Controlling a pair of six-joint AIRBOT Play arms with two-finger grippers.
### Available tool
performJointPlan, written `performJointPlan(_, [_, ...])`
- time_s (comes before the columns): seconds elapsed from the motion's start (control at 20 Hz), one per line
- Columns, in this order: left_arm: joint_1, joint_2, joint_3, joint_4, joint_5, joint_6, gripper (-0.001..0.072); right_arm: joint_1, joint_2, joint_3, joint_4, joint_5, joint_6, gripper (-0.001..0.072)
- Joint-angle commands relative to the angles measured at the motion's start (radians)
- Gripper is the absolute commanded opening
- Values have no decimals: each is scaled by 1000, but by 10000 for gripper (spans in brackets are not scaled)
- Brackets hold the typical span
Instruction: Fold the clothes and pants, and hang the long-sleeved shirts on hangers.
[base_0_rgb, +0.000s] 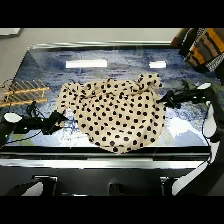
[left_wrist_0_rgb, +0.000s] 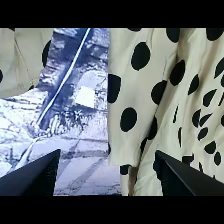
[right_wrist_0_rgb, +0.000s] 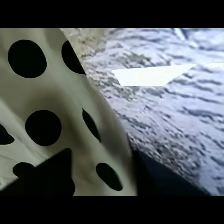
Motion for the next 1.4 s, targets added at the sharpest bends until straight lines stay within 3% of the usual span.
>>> performJointPlan(0.0, [-8,0,-8,-8,-18,5,673,57,-6,0,0,8,-19,21])
performJointPlan(0.3, [-190,-46,-47,-9,32,1,673,55,144,0,-122,88,73,19])
performJointPlan(0.75, [-440,-205,-54,-119,257,-19,653,57,200,-1,-124,251,148,20])
performJointPlan(0.8, [-442,-207,-55,-123,269,-22,468,64,210,-1,-124,257,147,20])
performJointPlan(0.85, [-437,-204,-51,-129,267,-21,56,76,224,-1,-123,256,148,20])
performJointPlan(0.9, [-428,-202,-33,-129,259,-15,19,90,241,-1,-118,251,148,20])
performJointPlan(1.0, [-401,-185,54,-128,218,45,17,131,287,0,-19,199,144,19])
performJointPlan(1.1, [-367,-154,211,-98,161,92,16,163,355,29,121,51,125,19])
performJointPlan(1.35, [-293,-81,815,196,-30,2,16,172,566,314,173,-340,172,19])
